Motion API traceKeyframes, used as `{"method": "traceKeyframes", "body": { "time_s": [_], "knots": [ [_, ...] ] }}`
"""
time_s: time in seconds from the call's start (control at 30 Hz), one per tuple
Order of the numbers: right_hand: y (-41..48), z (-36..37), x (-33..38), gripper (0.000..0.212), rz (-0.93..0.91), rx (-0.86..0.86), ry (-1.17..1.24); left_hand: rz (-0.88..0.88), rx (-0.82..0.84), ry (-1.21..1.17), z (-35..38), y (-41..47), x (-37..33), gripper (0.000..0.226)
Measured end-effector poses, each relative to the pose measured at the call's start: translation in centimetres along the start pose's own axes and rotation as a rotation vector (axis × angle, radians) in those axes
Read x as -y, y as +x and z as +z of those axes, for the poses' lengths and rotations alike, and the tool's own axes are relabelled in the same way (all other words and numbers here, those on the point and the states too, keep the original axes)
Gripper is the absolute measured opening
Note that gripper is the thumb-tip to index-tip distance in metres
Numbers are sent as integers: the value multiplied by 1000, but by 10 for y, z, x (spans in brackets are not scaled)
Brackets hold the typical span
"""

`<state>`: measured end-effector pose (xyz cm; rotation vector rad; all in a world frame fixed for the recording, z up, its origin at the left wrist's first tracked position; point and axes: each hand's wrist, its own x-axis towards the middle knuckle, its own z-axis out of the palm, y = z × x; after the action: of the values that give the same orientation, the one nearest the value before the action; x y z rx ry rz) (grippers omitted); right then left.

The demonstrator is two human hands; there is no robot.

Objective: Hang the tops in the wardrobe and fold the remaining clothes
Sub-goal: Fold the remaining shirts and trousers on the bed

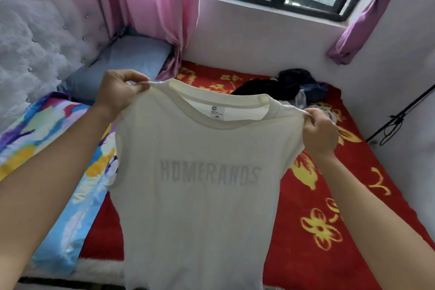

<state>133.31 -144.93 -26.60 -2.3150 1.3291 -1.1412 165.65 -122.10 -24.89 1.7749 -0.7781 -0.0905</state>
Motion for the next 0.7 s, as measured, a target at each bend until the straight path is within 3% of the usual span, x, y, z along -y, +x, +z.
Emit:
{"method": "traceKeyframes", "body": {
  "time_s": [0.27,0.37,0.47,0.7],
  "knots": [
    [153,188,-25,31,404,224,-152,-231,12,163,135,206,111,8],
    [165,251,-45,40,489,429,-214,-331,87,439,177,226,153,41],
    [121,293,-77,57,520,650,-280,-468,332,545,207,182,216,75],
    [-70,309,-154,59,793,1064,-404,-933,609,680,202,-32,348,77]
  ]
}}
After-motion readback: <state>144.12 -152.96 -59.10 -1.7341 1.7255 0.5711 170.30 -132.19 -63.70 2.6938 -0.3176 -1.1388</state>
